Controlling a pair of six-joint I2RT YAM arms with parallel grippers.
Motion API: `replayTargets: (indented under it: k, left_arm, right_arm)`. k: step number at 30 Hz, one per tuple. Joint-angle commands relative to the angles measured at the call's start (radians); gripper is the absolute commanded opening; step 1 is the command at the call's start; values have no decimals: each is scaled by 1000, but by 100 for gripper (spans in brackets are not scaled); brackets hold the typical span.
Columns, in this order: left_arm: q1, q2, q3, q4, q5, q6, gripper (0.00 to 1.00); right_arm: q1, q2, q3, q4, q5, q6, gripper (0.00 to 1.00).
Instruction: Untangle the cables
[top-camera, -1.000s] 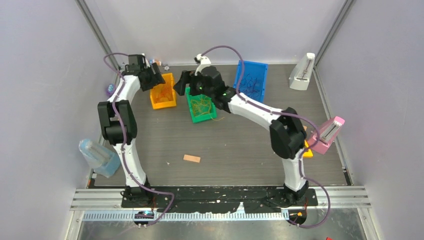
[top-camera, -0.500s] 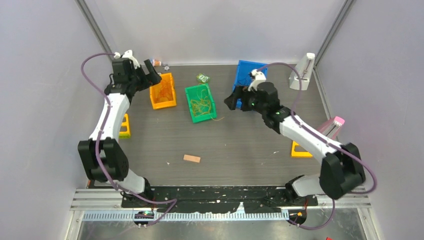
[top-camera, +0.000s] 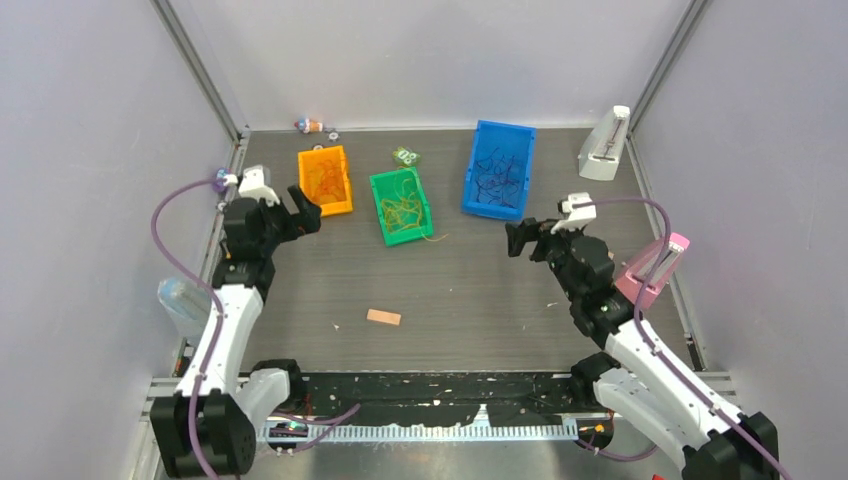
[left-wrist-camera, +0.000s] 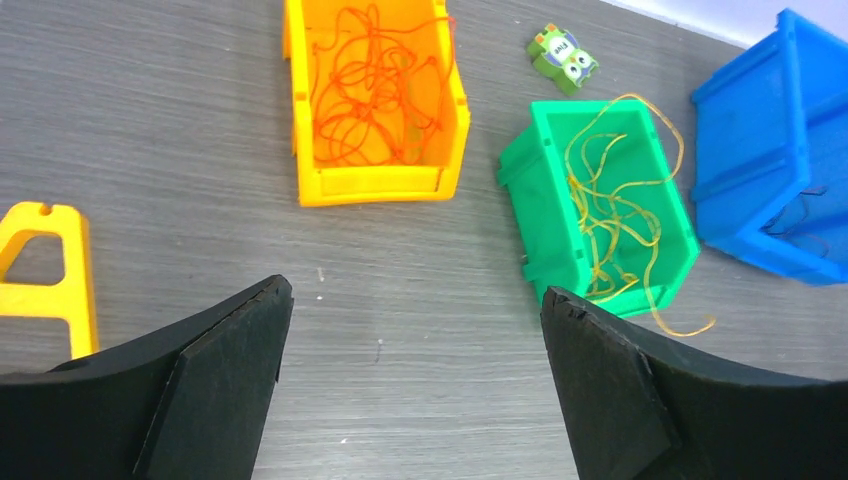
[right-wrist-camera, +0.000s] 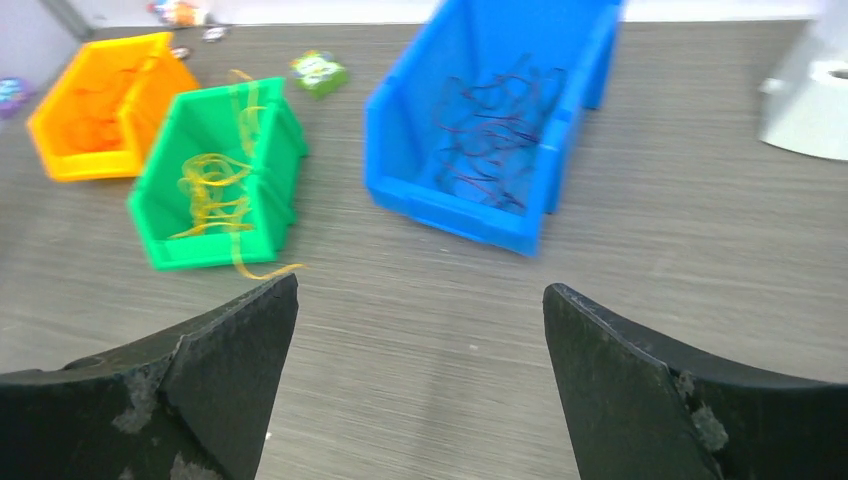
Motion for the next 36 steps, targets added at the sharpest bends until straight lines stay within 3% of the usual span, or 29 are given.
replayTargets:
  k: [1,5,9,15,17,21,24,25,27,36]
  left_arm:
    - [-7,-141,-195,303,-99,86,96]
    - [-9,-194,-382,499,-244,159,96]
    - [-10,-140,-546,753,-257,205,96]
    - [-5,20,-569,887,-252,230,98]
    - [-7,23,-556,864,-239,258,96]
    - [-4,65,-620,1058,-217,298,96]
    - [-4,209,-662,1287,-197,309,96]
    - [-5,237,-649,1308,-178,315,96]
    - [-5,194,-593,1107,-171,317,96]
    - [-7,212,-596,1150,-161,323,99]
  right_arm:
    - [-2,-83,-157,218,221,-137,97]
    - [-30,-12,-194,297,347,-198,95]
    - [-124,72,-239,443,268,-195,95]
    - [-185,180,-312,646,233,-266,95]
    - [-206,219,-333,714,225,-287,95]
    - [-218,319,-353,823,273,-321,95]
    - [-226,408,-367,949,306,-332,95]
    - [-228,469,-370,984,315,-336,95]
    - [-242,534,-357,1055,337,-329,95]
    - [-323,573,-332,1013,229,-262,98]
